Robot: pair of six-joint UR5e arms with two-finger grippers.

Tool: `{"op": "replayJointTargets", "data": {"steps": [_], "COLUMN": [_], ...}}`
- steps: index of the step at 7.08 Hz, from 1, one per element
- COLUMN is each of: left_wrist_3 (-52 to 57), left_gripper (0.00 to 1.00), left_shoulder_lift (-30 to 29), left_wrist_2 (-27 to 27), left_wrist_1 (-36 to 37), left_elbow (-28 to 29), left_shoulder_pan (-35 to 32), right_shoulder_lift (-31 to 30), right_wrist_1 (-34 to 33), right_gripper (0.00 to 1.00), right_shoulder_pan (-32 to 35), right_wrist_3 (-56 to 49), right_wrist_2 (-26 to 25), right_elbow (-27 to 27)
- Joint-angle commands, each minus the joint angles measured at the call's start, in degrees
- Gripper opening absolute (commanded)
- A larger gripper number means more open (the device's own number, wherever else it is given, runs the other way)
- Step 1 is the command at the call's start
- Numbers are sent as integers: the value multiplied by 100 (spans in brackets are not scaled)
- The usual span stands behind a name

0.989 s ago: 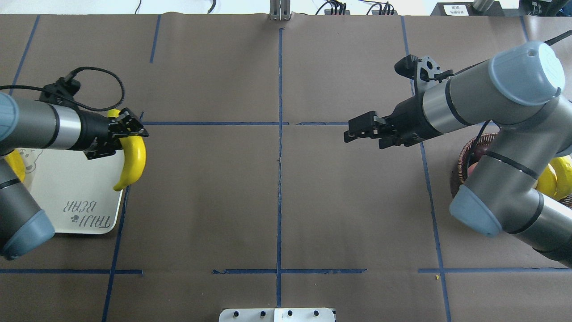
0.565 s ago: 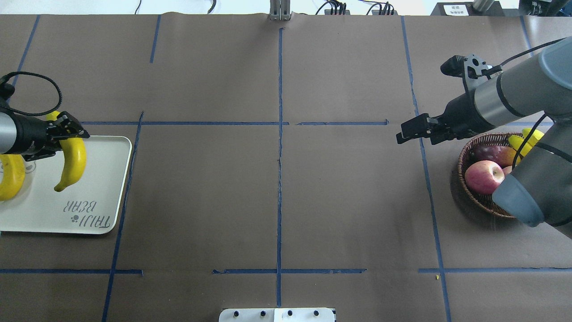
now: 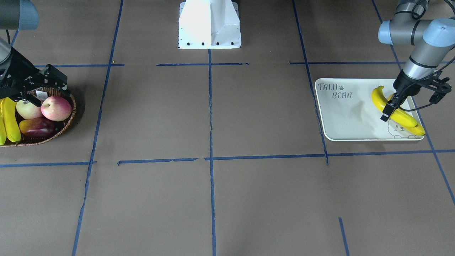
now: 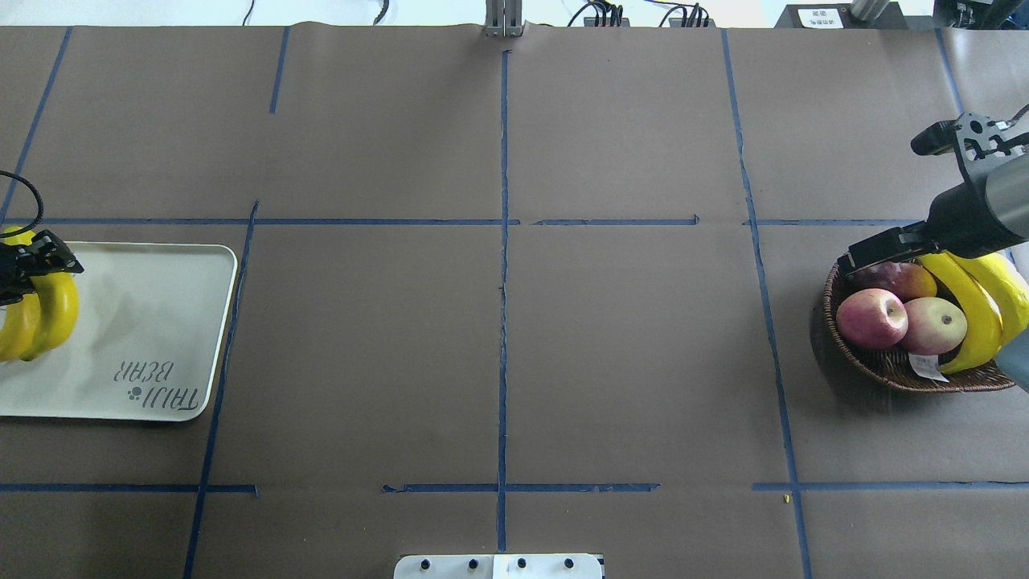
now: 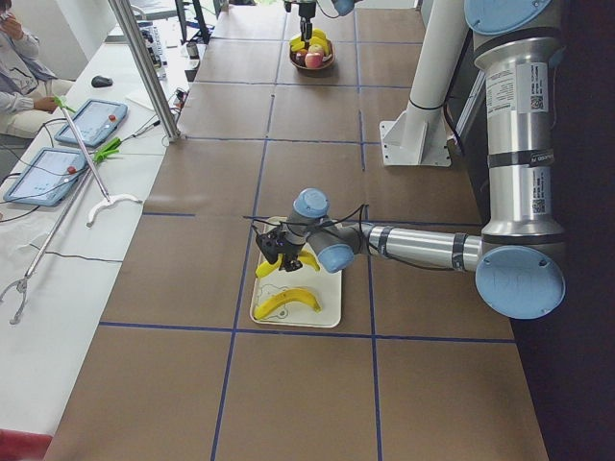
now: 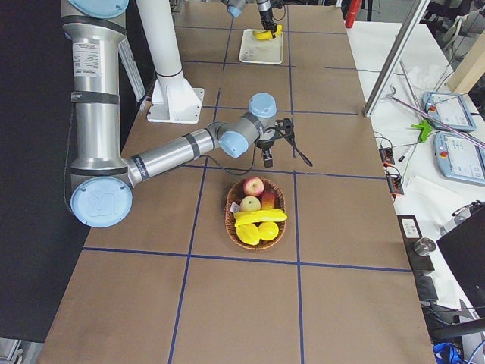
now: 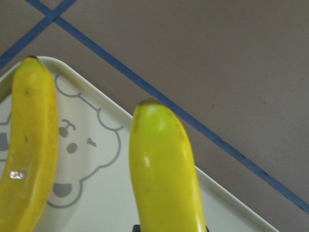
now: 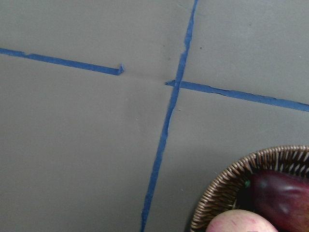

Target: Transfer all bananas from basket to plate

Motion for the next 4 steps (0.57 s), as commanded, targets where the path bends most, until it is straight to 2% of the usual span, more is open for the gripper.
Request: {"op": "replayJointTargets", "data": {"steps": [1, 2, 3, 4], "left_wrist_3": [-50, 19, 46, 64], "left_gripper": [22, 38, 99, 100], "left_shoulder_lift": [-57, -58, -49, -31], "left_wrist_2": [1, 1, 1, -34], "left_wrist_1": [-478, -497, -506, -506], "left_elbow": [451, 452, 409, 339], "left_shoulder_pan": [26, 18, 9, -17], "right_shoulder_lift": [-83, -83, -83, -91], "right_wrist_1": [7, 7, -1, -1], "right_gripper": [100, 100, 100, 100], "right_shoulder_pan": [39, 39, 30, 39], "right_wrist_3": [-146, -146, -146, -146], "right_wrist_2": [1, 1, 1, 1], "right_elbow": [12, 12, 13, 13]}}
